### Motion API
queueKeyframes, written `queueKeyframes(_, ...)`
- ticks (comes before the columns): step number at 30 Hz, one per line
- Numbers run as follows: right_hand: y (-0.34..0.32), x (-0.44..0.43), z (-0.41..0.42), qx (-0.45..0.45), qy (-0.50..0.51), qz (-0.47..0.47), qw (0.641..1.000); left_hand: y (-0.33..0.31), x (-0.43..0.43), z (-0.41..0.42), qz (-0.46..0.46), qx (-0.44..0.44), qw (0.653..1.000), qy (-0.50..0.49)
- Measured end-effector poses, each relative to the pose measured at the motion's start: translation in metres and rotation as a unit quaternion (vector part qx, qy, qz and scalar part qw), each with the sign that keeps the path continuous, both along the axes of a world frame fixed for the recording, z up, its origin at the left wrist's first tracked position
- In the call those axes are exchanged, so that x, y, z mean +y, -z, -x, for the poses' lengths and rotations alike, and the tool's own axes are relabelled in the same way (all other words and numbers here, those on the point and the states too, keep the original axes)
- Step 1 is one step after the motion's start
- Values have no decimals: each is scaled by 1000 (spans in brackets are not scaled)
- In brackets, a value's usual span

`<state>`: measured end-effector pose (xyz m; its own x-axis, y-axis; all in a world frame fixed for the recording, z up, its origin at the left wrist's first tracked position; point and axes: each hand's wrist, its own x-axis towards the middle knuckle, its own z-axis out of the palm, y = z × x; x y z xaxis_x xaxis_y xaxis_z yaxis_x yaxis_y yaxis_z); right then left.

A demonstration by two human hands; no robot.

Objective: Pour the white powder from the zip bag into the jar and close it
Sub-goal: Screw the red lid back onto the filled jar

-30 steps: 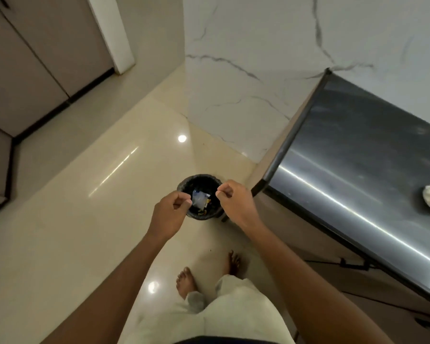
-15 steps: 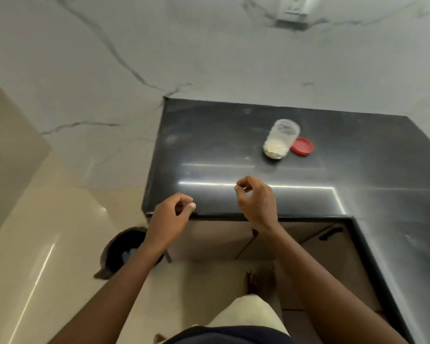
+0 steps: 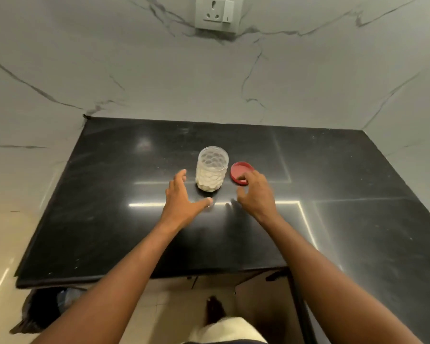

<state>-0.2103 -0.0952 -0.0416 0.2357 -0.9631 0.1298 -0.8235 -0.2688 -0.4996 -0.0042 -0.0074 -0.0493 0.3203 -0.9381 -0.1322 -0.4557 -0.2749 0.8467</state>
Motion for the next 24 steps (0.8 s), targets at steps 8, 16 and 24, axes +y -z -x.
queueKeyframes(8, 2, -101, 3, 243, -188, -182, 934, 2, -65, 39, 25, 69, 994, -74)
queueKeyframes(16, -7, -127, -7, 297, -251, -162, 907, 7, -74, 31, 29, 76, 992, -94)
queueKeyframes(24, -61, -108, -3, -218, -21, -100, 971, 5, -72, 22, -5, 56, 996, -70)
